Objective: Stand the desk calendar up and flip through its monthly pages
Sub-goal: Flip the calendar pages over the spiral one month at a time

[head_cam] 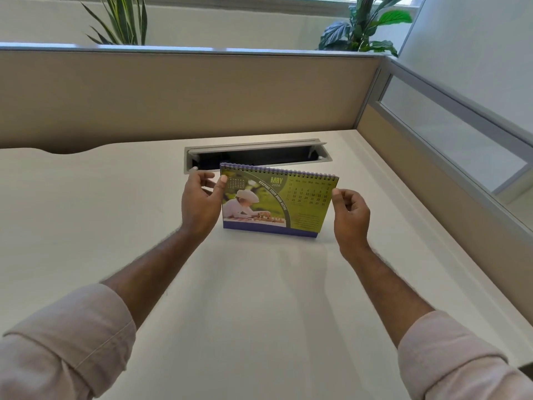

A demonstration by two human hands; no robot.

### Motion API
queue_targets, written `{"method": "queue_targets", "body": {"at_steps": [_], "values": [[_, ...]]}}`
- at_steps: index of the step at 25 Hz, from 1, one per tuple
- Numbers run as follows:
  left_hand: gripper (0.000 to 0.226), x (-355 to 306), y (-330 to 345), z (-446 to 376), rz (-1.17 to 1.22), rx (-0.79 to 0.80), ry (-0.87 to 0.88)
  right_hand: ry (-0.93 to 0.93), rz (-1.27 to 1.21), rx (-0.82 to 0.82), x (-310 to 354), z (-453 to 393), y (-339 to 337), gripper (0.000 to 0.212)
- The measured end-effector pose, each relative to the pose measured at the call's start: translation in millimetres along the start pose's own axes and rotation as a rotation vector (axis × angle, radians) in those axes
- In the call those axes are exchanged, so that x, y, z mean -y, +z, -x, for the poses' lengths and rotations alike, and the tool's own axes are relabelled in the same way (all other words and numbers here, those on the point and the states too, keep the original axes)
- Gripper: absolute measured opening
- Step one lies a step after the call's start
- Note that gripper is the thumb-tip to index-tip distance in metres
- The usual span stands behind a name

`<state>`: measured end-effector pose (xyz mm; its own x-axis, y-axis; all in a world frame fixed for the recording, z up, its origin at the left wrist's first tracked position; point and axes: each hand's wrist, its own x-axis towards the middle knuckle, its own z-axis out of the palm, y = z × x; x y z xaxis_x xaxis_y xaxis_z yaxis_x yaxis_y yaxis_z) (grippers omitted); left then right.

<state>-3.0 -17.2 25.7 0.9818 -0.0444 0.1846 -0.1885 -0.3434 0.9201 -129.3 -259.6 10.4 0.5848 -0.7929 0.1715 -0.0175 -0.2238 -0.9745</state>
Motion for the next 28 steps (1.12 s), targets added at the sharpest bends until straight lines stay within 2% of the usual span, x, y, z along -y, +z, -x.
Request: {"method": "queue_targets", "body": {"at_steps": [6,11,17,24,28], "values": [[0.030,17,8,30,-0.009,0.037,-0.119,0.111,-0.008,0.024,-26,25,2,0.014],[0.040,17,7,37,-0.012,0.031,-0.136,0.082,-0.003,0.053,-26,38,0,0.018],[0.038,12,-5,36,-0.011,-0.008,-0.163,0.076,0.036,0.060,-21,42,-8,0.028],[0.038,0,-15,44,-0.032,0.009,-0.145,0.089,0.001,0.100,-5,51,-19,0.025],[0.032,-3,-23,47,-0.036,0.014,-0.118,0.273,-0.100,0.192,1,54,-24,0.022]]}}
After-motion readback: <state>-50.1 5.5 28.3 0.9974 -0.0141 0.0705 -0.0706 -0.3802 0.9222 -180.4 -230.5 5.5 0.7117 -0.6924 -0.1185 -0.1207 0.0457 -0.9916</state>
